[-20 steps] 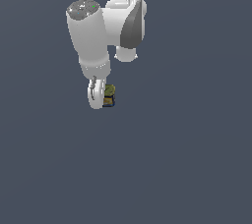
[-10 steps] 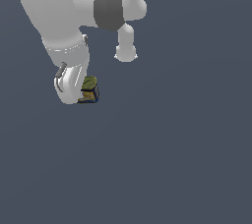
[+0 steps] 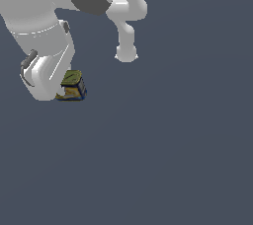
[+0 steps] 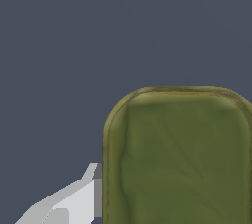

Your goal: Pick up the object and move it to a goal position.

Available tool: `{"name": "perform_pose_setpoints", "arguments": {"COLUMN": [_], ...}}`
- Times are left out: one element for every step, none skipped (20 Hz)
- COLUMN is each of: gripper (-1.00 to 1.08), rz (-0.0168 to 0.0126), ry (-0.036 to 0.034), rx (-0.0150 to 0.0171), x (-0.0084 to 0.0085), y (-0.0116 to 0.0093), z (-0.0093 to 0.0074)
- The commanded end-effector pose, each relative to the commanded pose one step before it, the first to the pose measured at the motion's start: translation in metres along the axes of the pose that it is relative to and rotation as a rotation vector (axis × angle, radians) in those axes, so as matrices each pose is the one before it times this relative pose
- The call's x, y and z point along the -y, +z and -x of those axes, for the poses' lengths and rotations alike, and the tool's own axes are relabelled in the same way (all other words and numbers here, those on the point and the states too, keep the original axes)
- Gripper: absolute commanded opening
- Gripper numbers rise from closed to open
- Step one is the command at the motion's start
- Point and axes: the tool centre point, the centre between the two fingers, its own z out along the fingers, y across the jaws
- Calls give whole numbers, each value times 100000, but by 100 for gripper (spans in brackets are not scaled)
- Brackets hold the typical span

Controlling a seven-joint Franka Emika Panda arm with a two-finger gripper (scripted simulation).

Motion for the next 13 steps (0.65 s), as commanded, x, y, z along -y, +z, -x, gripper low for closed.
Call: {"name": "perform_pose_setpoints", "arguments": {"gripper": [-100, -100, -100, -100, -100, -100, -100, -100, -100, -100, -100, -100, -100], "rz": [-392, 9, 0, 0, 0, 0, 0, -3, 0, 0, 0, -6, 0], "ry": [-78, -9, 0, 0, 0, 0, 0, 49, 0, 0, 0, 48, 0], "rx": [-53, 68, 0, 0, 0, 0, 0, 3, 0, 0, 0, 2, 0], "x": [416, 123, 106, 94, 82, 71, 61, 40, 41, 31, 21, 0, 2], "y": [-940, -195, -190, -167, -144, -122, -100, -80, -57, -36, -15, 2, 10], "z": [-510, -177, -142, -124, -107, -90, -73, -90, -40, -24, -8, -24, 10]}}
